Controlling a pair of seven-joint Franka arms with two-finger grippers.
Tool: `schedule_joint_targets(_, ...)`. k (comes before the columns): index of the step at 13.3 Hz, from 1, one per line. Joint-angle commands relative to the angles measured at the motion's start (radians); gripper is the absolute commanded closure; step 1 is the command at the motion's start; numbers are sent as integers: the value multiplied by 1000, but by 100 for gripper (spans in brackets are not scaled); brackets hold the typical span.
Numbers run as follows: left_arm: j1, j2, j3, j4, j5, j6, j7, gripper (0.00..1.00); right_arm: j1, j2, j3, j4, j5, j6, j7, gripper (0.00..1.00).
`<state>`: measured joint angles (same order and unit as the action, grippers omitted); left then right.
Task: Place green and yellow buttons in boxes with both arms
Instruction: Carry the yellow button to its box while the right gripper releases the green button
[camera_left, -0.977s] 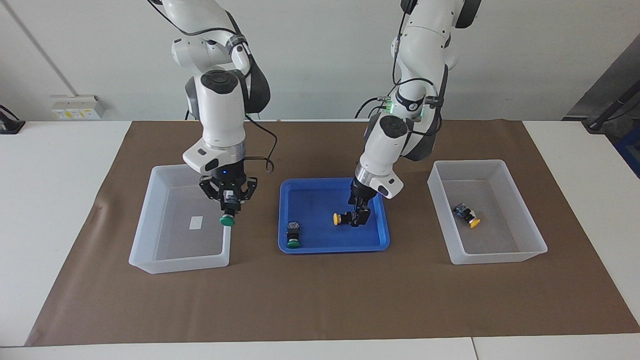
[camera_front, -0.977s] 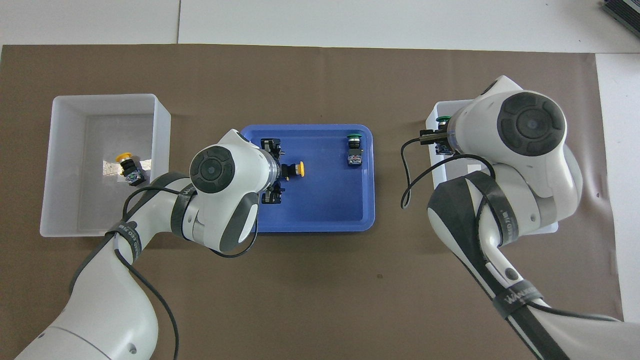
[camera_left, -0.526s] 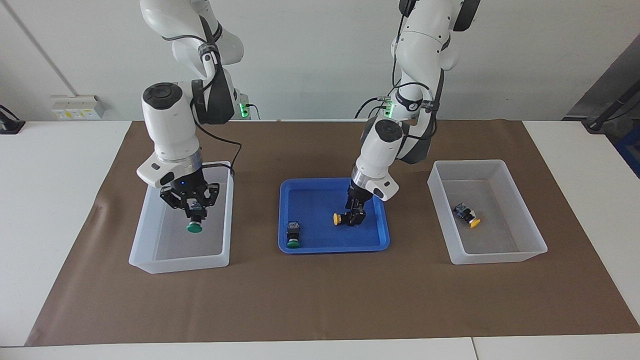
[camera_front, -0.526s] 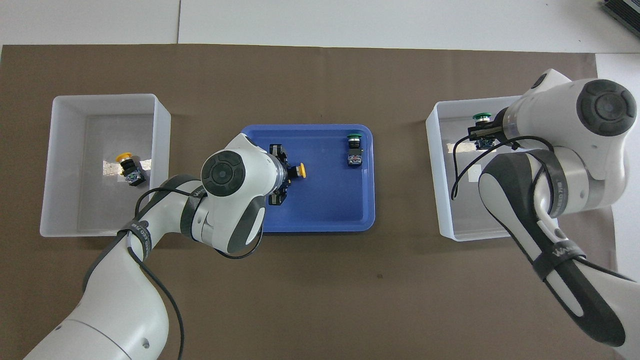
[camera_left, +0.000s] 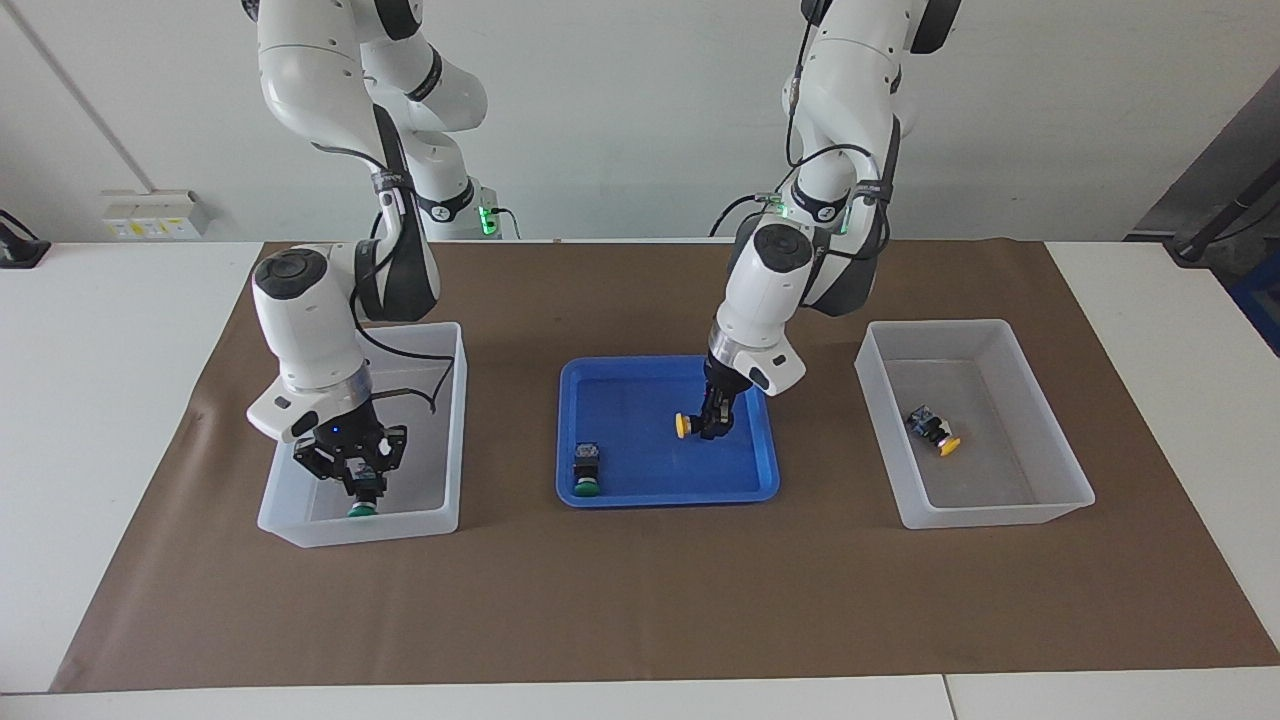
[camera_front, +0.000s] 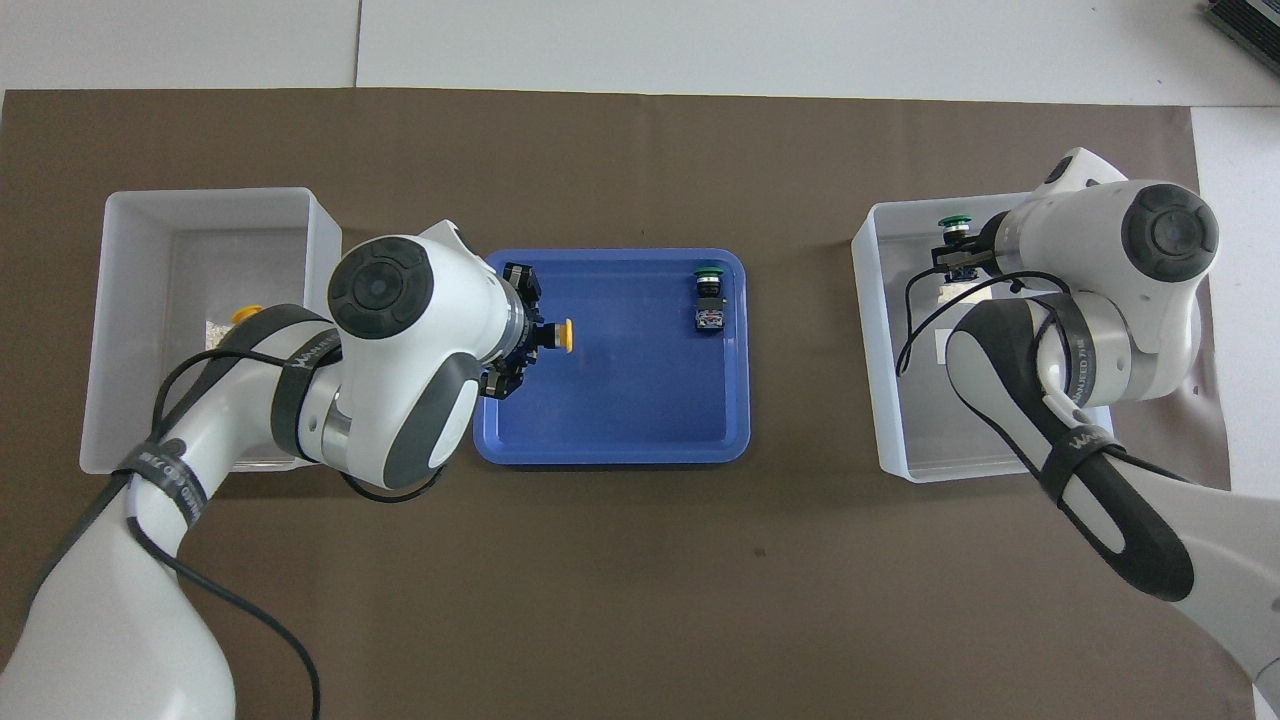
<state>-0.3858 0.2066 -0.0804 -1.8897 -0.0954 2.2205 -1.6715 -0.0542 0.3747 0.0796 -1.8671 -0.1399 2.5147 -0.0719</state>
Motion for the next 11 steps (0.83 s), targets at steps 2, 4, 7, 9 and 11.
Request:
schedule_joint_targets(2,171,-96,-7,-20,5,-133,260,100,-25,33,11,9,14,67,-31,100)
schedule_joint_targets(4,258,-96,-9,-19,0,-136,382,100,-27,33,12,14,14,64,-28,48)
schedule_joint_targets(7,382,-96,-9,-22,-46,-143,594,100,-24,20,12,14,14,47,-26,19)
schedule_joint_targets(9,444,-104,-7,-34,-52,-147,709,100,-15,-5,12,22,14,14,-22,13)
schedule_joint_targets(11,500,-133,-2,-93,-52,-133,858,100,23,-51,14,37,16,-58,-6,12)
